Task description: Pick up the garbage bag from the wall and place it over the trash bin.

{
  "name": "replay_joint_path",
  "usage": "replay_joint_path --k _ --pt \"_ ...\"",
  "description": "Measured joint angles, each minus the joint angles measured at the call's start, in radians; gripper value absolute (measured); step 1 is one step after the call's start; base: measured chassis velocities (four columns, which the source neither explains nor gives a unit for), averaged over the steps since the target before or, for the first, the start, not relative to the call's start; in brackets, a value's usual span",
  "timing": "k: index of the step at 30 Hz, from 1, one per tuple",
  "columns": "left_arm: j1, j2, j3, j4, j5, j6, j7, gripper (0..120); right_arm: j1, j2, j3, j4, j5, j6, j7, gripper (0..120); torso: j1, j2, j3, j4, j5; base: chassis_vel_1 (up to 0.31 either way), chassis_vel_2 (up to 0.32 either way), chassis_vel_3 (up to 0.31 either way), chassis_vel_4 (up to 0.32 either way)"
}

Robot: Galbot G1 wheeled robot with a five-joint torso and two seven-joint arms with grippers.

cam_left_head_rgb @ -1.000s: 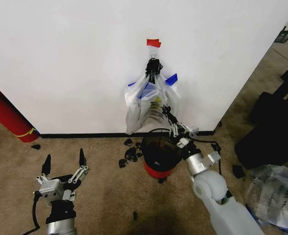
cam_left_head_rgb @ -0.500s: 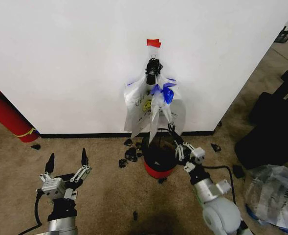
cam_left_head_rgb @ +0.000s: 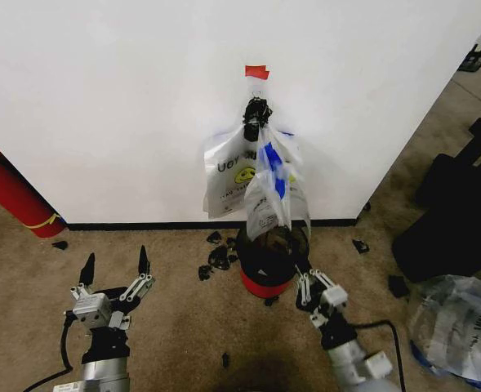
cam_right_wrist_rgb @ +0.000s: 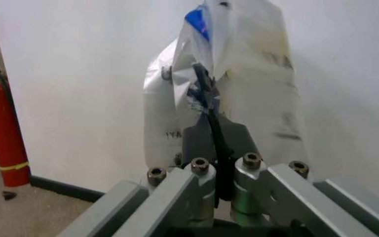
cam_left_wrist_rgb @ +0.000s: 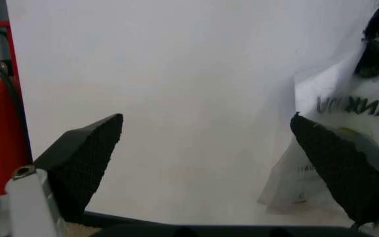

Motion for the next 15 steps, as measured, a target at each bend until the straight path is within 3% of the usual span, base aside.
replay_joint_path --k 6,15 --pt "-0.003 0.001 -0.002 0.012 -0.006 0.000 0.000 100 -0.078 0.031 0.019 -0.027 -0.018 0.083 0.010 0 0.000 0.000 0.000 -0.0001 -0.0001 0.000 0.000 0.000 0.000" --pt "-0.004 -0.004 0.002 0.014 -0.002 0.003 0.000 100 -0.120 0.040 0.023 -0.038 -0.024 0.129 0.023 0 0.000 0.000 0.000 0.0000 0.0000 0.000 0.000 0.000 0.000"
